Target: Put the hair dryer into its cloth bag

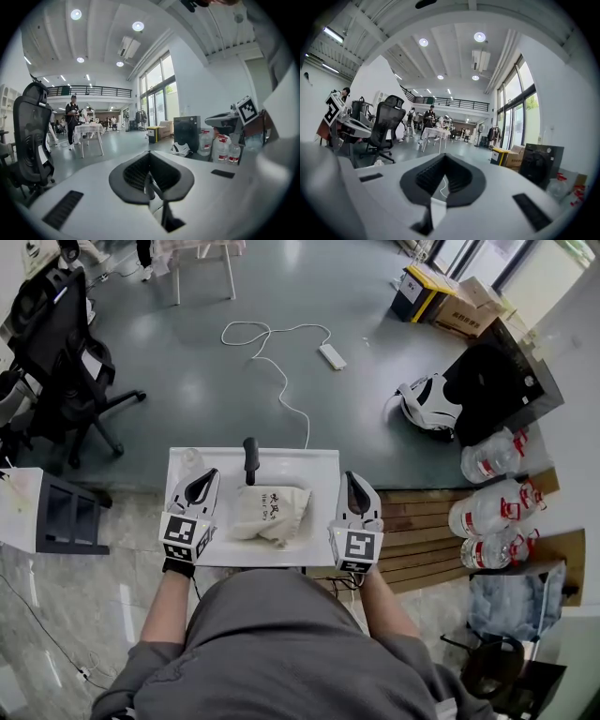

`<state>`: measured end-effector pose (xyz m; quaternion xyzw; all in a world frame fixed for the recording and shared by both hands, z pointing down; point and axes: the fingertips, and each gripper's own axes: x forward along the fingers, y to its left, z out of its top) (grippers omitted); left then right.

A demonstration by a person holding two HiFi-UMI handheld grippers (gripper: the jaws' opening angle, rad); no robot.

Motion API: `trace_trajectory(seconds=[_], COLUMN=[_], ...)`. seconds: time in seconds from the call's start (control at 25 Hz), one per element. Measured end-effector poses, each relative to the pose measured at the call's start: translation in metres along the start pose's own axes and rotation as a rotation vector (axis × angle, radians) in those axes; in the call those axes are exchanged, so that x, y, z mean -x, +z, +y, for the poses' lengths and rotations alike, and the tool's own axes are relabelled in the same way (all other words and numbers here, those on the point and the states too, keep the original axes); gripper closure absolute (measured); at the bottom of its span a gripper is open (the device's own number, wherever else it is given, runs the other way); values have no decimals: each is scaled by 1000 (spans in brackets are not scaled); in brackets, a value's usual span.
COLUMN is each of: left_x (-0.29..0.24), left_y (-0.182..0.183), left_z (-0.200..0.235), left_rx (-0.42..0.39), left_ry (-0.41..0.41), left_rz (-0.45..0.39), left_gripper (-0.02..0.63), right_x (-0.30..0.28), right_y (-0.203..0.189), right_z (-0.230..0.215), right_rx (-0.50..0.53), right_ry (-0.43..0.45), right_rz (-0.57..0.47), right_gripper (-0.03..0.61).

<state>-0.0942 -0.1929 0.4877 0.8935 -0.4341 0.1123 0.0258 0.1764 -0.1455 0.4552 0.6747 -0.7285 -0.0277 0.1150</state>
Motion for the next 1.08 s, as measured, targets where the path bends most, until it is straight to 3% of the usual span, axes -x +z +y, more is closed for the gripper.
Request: trace_trajectory(seconds=[1.08], left_x=[-3], left_y=[3], left_z=[1], left_rx=[1], left_ry=[-7], left_rz=[6], left_gripper=[614], right_x=[-1], right_y=[-6], right_z=[1], right_rx=[-9], right_ry=[6], right_rz=[21], right_gripper=[578])
